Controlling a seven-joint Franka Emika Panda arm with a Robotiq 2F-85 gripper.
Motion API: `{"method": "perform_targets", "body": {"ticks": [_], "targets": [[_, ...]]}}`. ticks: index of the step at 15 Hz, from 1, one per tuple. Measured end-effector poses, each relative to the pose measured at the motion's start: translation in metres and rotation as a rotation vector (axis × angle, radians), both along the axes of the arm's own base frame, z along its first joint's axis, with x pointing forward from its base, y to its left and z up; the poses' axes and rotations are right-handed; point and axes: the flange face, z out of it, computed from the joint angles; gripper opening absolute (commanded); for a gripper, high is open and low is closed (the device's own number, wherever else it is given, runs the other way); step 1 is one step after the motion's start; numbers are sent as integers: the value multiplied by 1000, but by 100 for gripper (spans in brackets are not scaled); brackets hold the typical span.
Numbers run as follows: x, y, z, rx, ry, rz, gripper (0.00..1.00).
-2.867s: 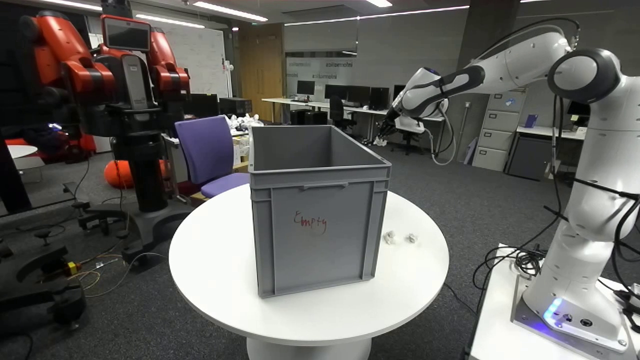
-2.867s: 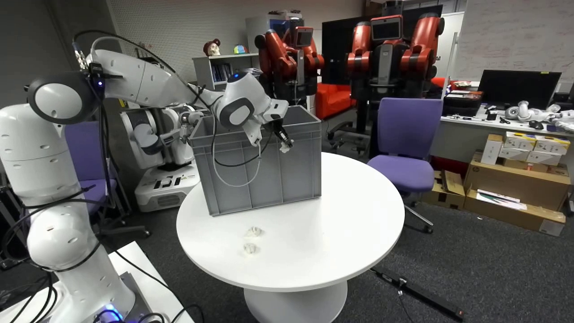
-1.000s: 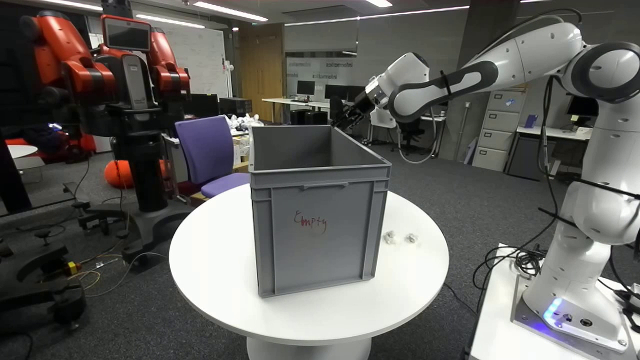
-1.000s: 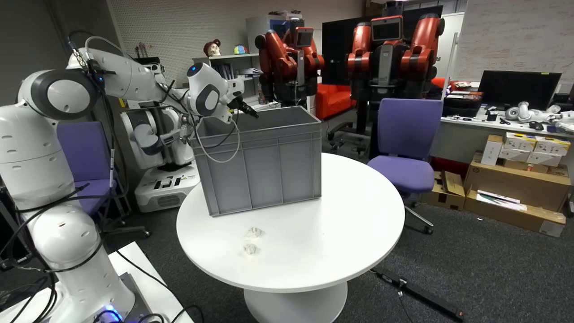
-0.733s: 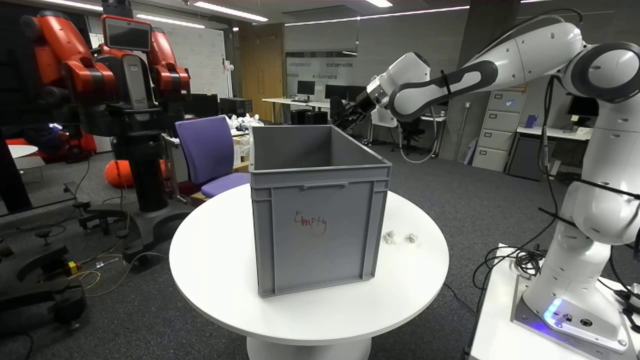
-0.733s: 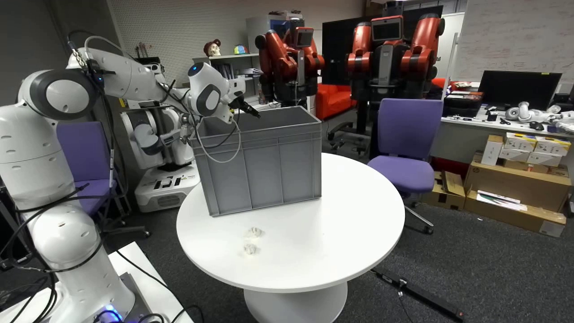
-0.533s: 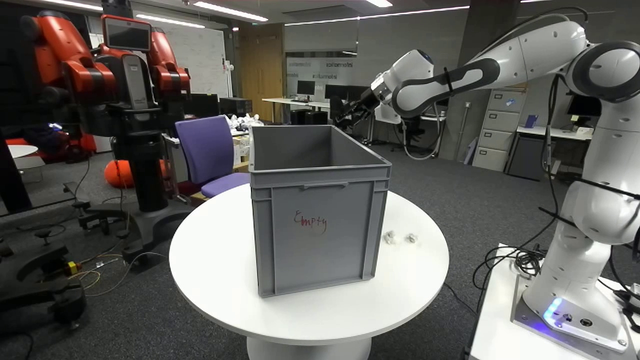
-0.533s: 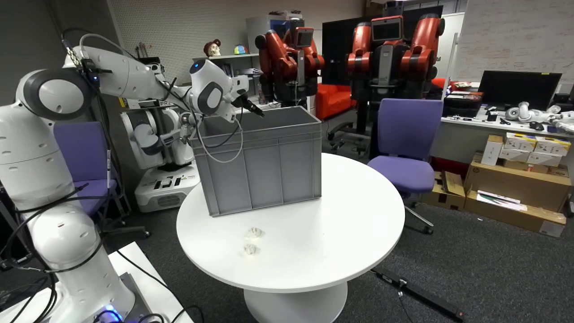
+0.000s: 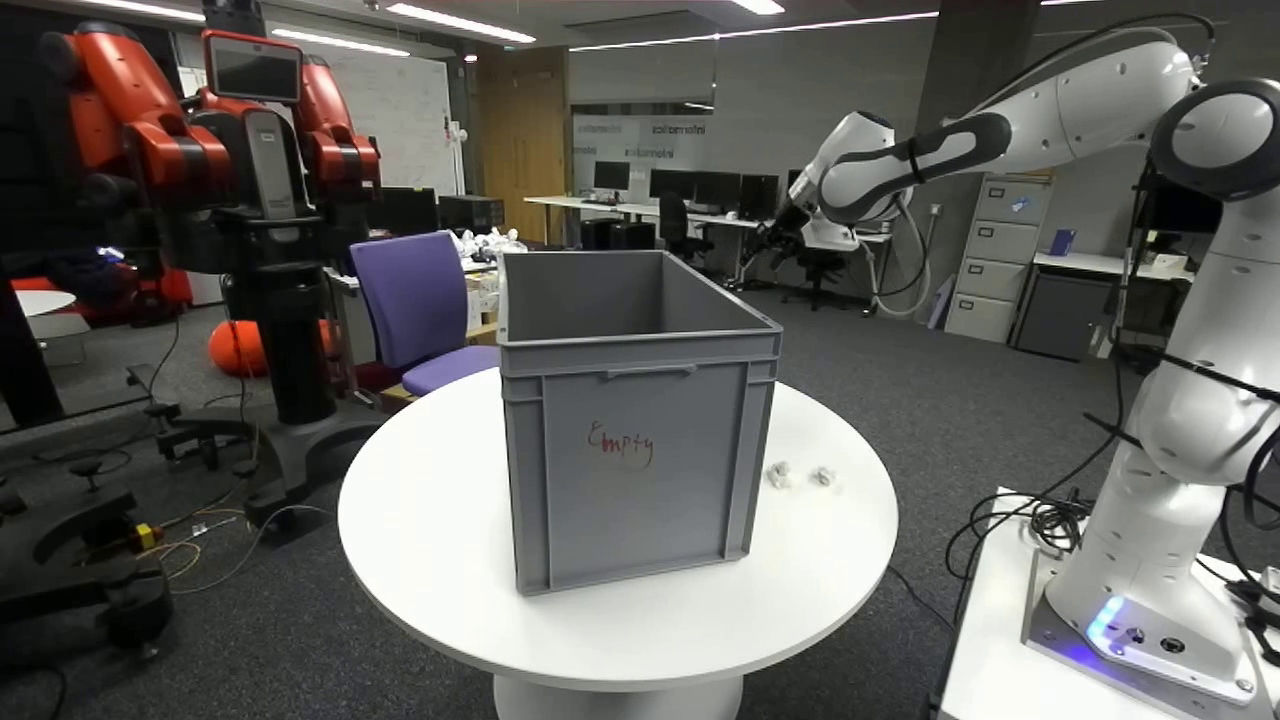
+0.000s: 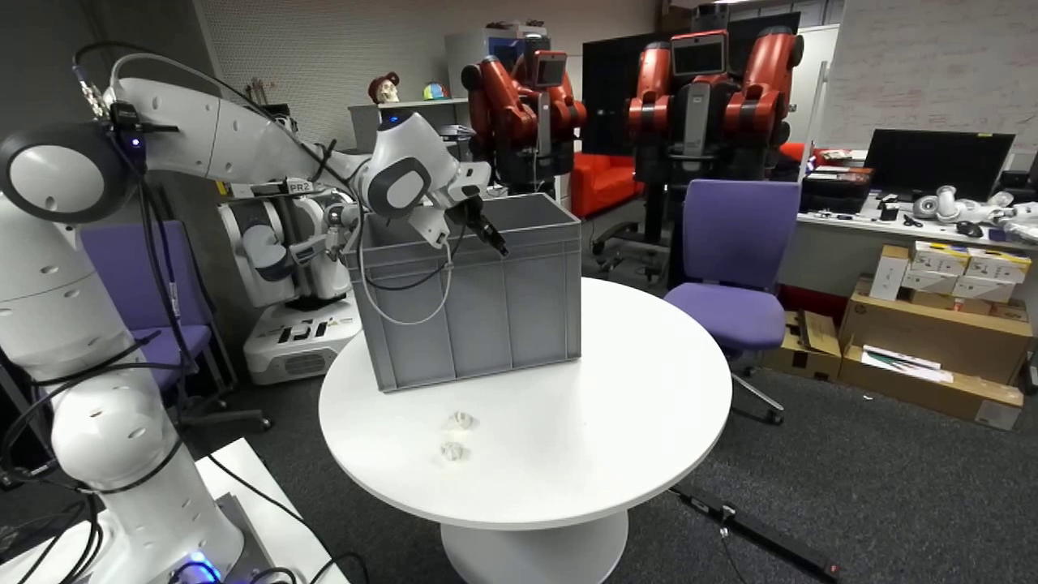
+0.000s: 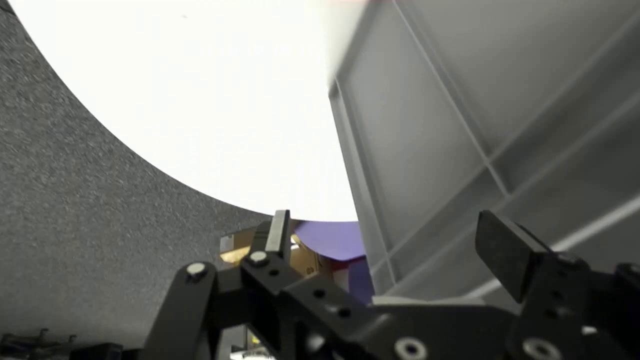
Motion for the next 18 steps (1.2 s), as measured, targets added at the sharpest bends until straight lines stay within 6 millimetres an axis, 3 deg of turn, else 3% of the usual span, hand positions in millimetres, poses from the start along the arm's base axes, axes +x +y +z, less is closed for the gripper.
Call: {"method": "perform_targets", "body": {"ticks": [4,7,9,13,18], "targets": [[-21,-59,-67,26,162,-5,100],[-22,-74,-122,71,242,-3,100],[-17,-72,-156,117,281,-4,100],[-8,-49,-211,177,354,27,100],[-13,-26,-271,153,542,127,100]]}}
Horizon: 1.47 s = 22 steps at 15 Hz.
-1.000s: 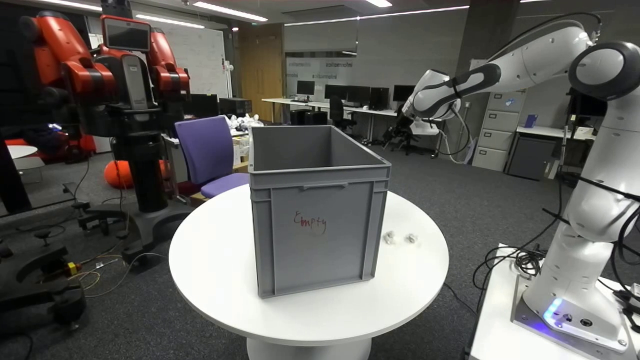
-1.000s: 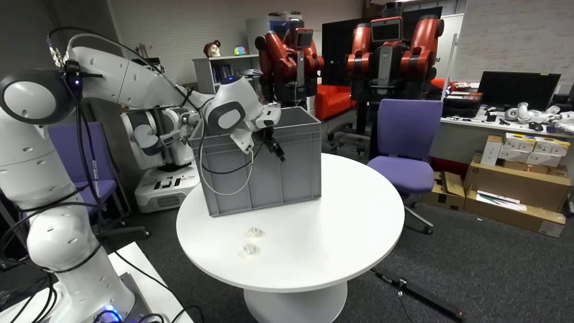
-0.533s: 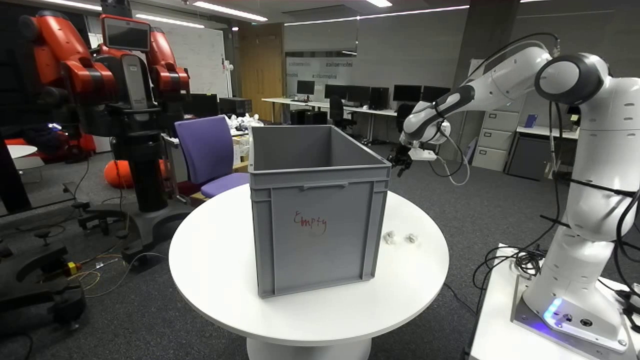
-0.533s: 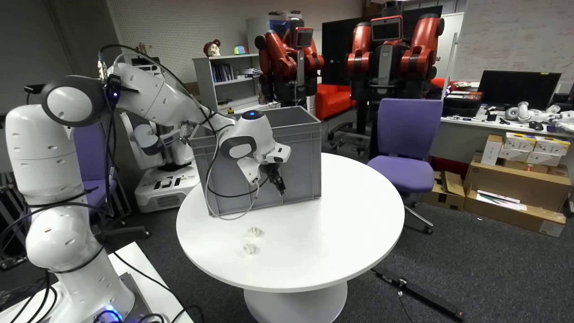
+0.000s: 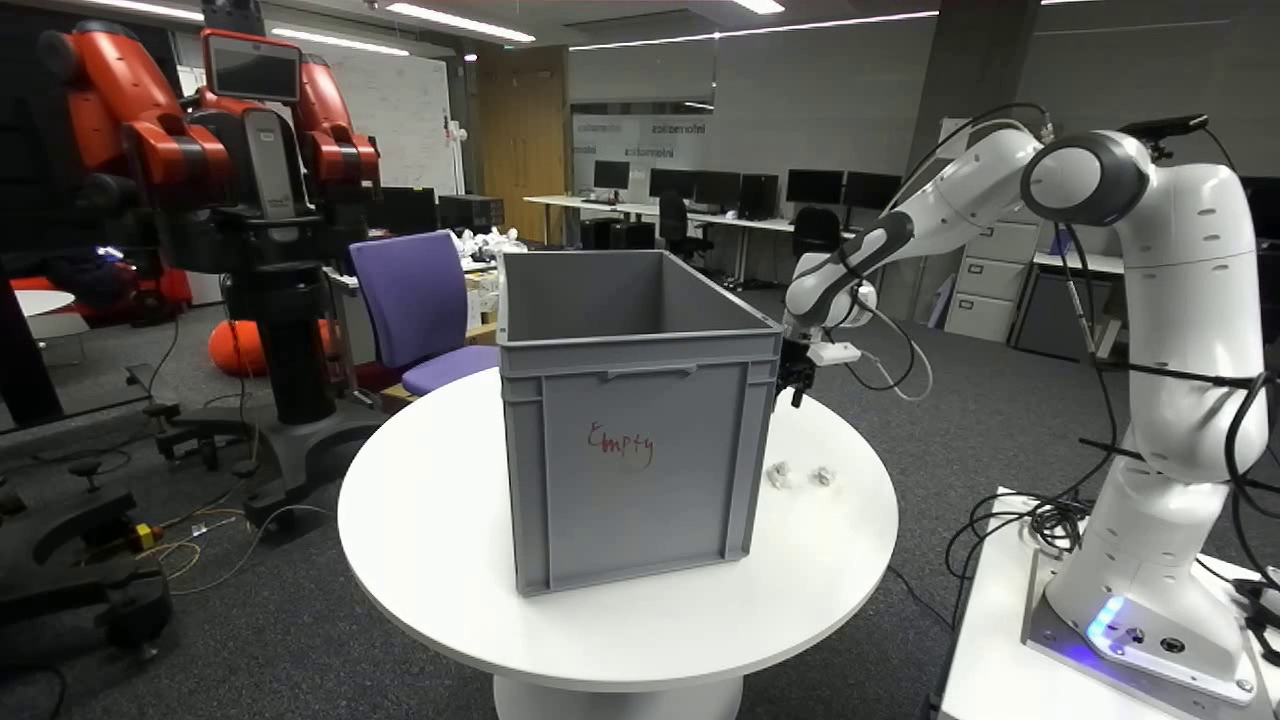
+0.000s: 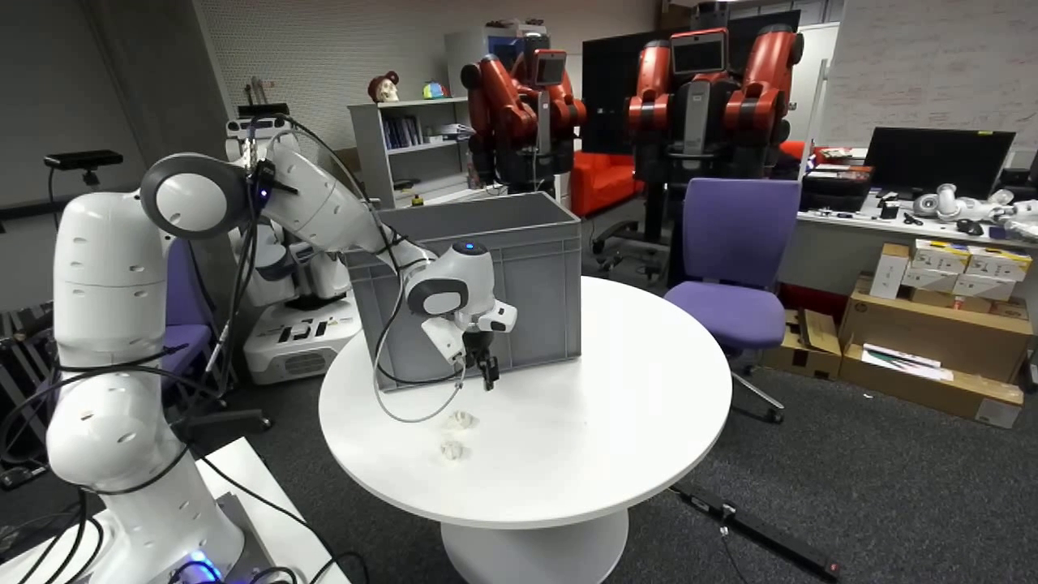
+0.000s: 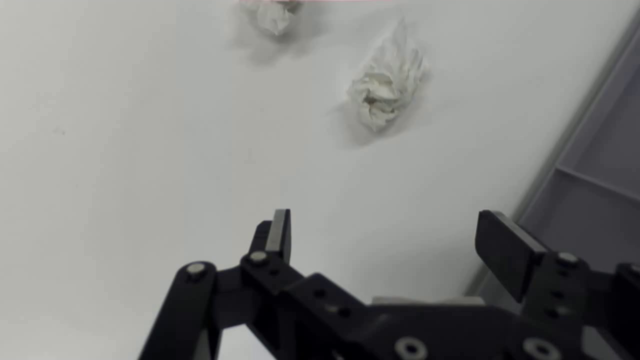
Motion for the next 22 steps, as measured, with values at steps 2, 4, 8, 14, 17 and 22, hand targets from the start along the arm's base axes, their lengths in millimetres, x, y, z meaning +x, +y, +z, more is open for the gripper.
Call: {"method": "perform_targets", "body": {"ticks": [2,4,8,14,17,22], "targets": [[-5,5,-15,-4,79,49,100],[-6,6,-20,-3,89,53,100],[-6,6,-21,-3,91,52,100],[-6,21,-33,5,111,81,100],[-6,35,-50,-2,142,124,100],[-4,48,-80,-25,192,184,100]]}}
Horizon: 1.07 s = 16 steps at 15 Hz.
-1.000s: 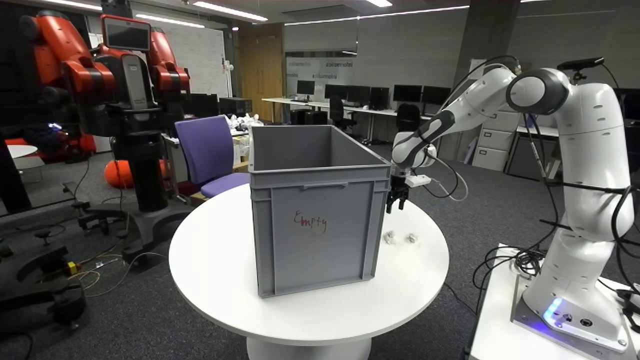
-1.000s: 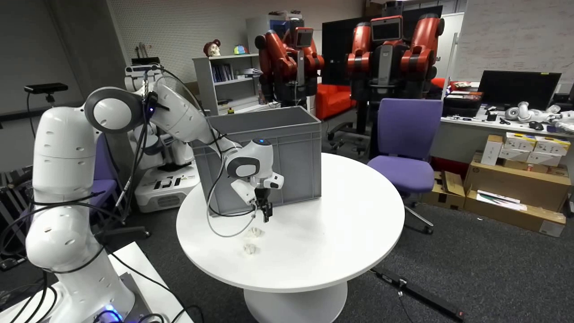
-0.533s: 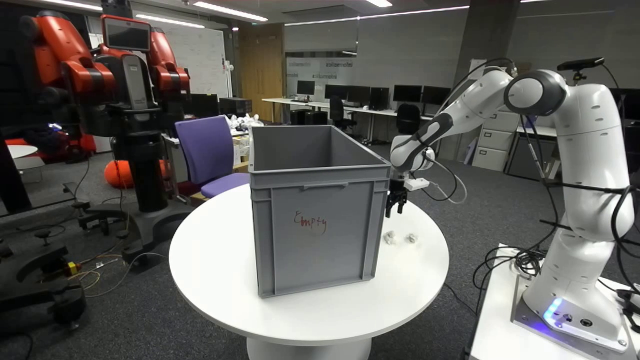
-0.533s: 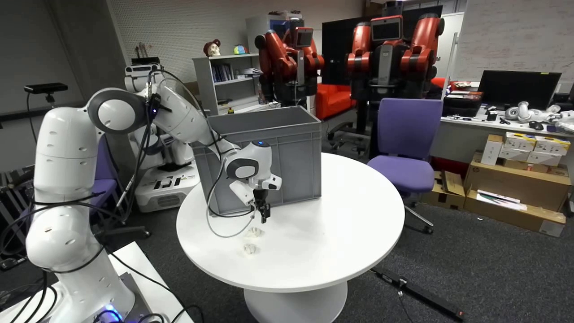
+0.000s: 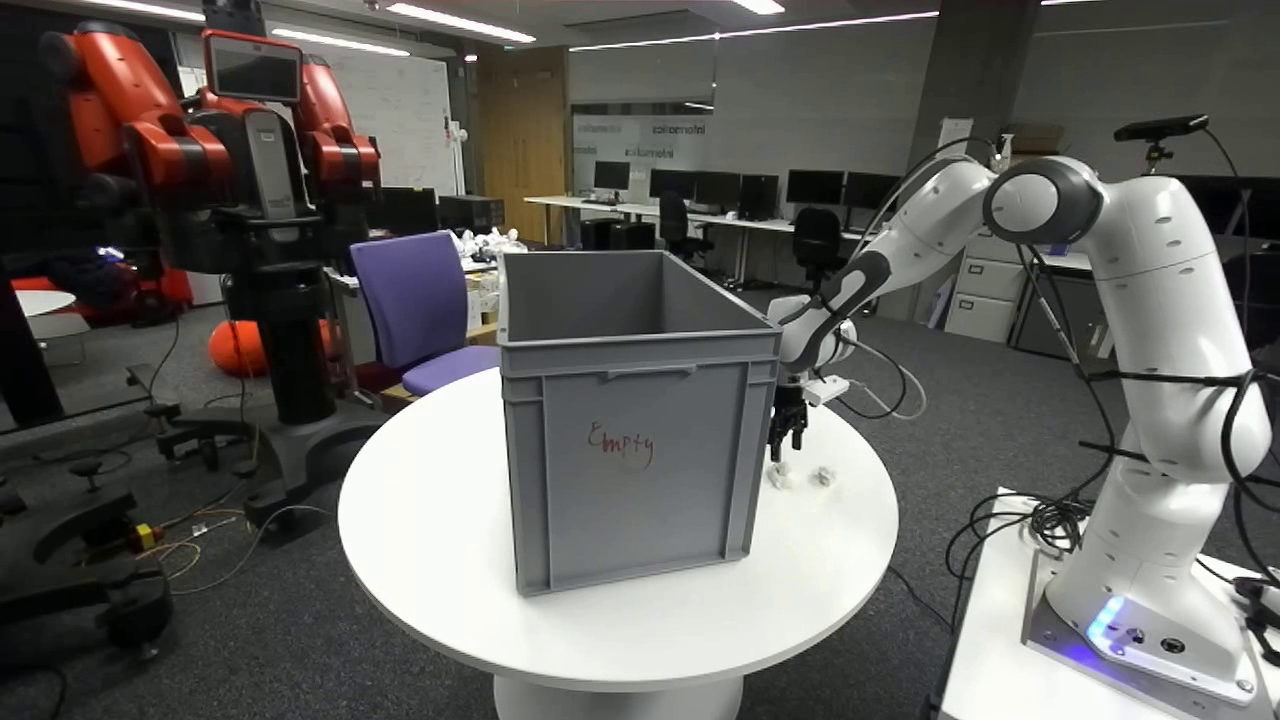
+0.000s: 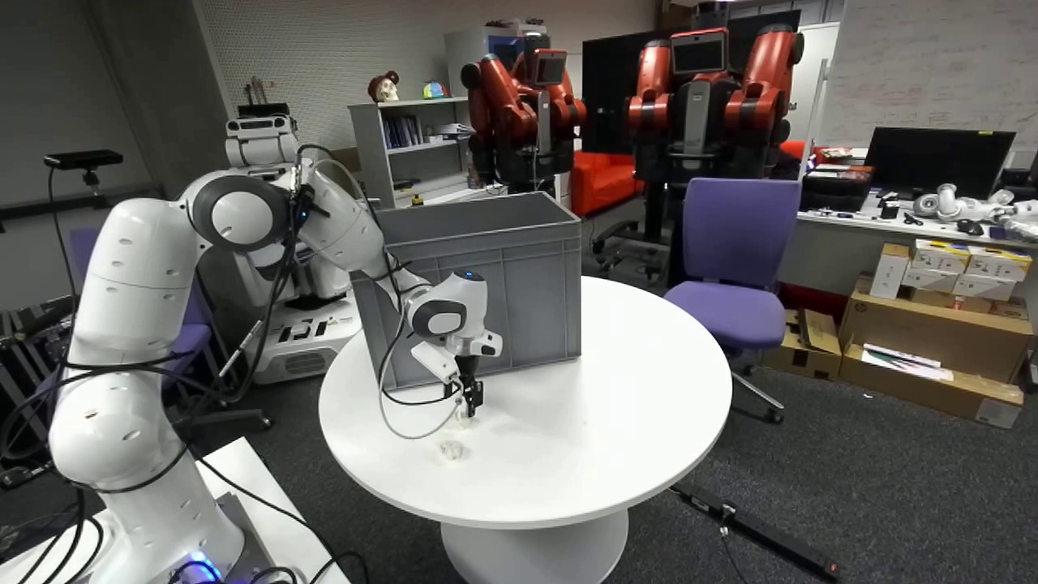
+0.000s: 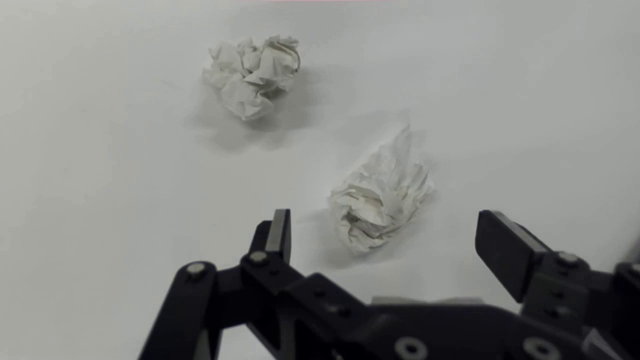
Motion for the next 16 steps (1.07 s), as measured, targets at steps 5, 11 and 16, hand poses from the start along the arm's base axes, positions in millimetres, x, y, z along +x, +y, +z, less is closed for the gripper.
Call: {"method": "perform_targets", "body": {"ticks": [5,11,16], "targets": [[3,2,-19,-15,25,31,100],[8,12,-35,-27,42,71,44],[12,16,-39,-35,44,91,5]]}}
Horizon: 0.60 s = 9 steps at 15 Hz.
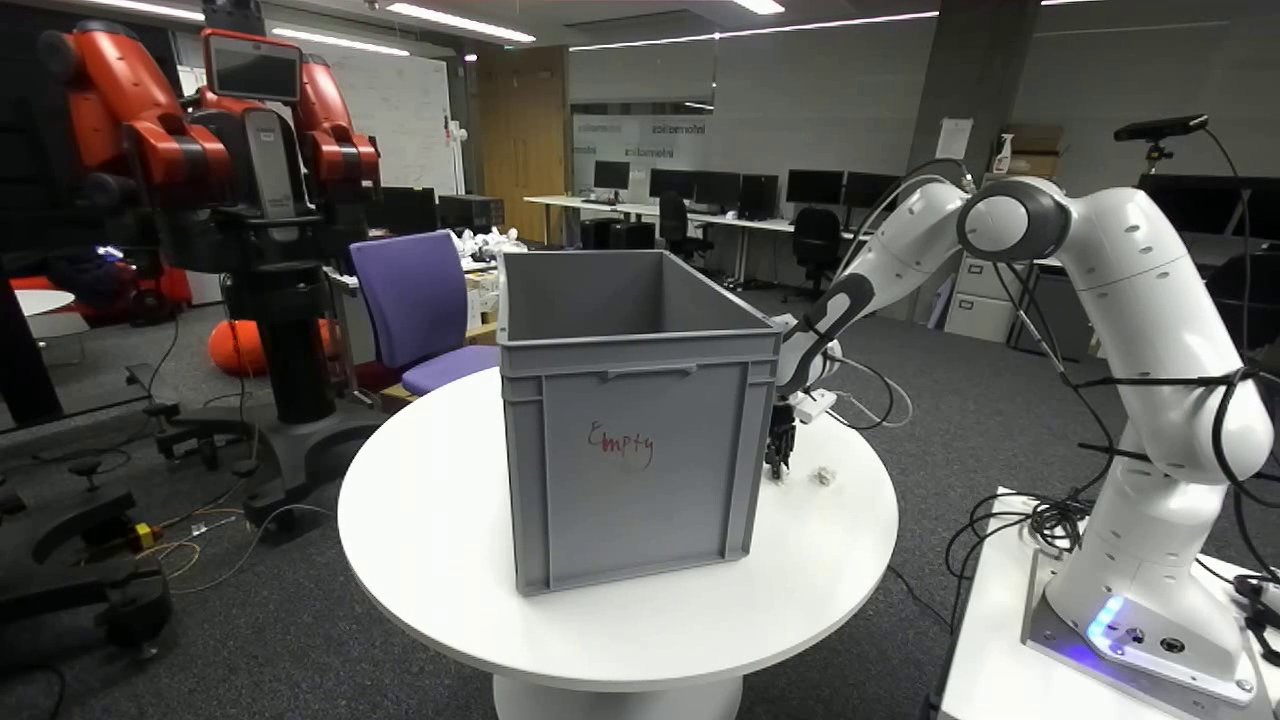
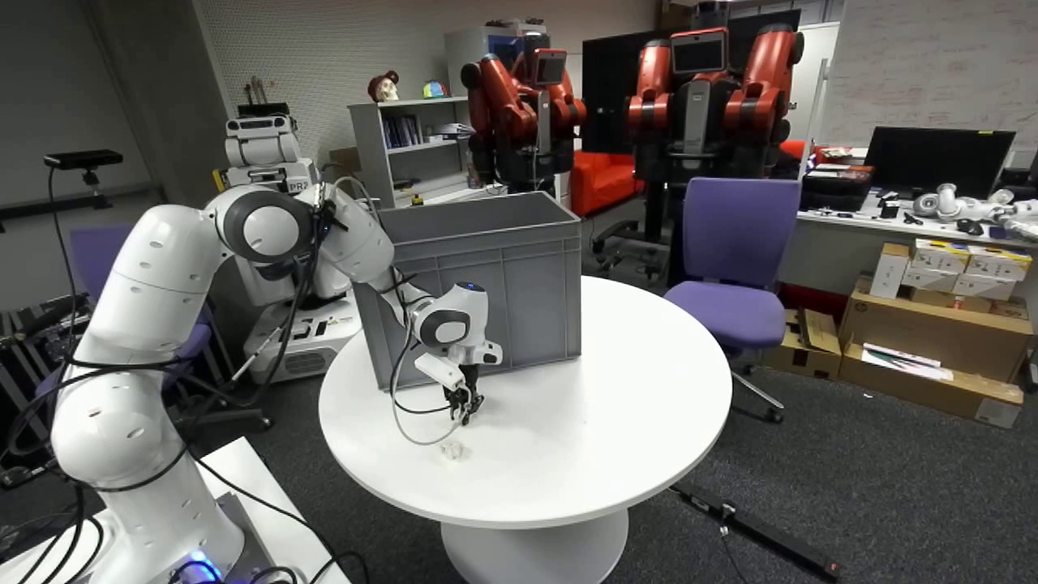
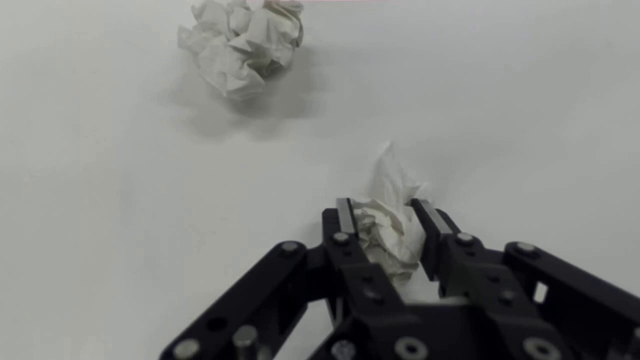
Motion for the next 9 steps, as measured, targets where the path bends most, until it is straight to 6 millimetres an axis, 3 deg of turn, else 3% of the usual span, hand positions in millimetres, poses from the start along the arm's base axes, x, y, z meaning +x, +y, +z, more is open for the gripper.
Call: {"method": "perform_targets", "body": {"ticks": [1,5,9], "targets": [[1,0,1,-2,-1,1,0],[6,-6,10,-16,-24,-22,1],[16,-23,52,-64,-150,-97,2]]}}
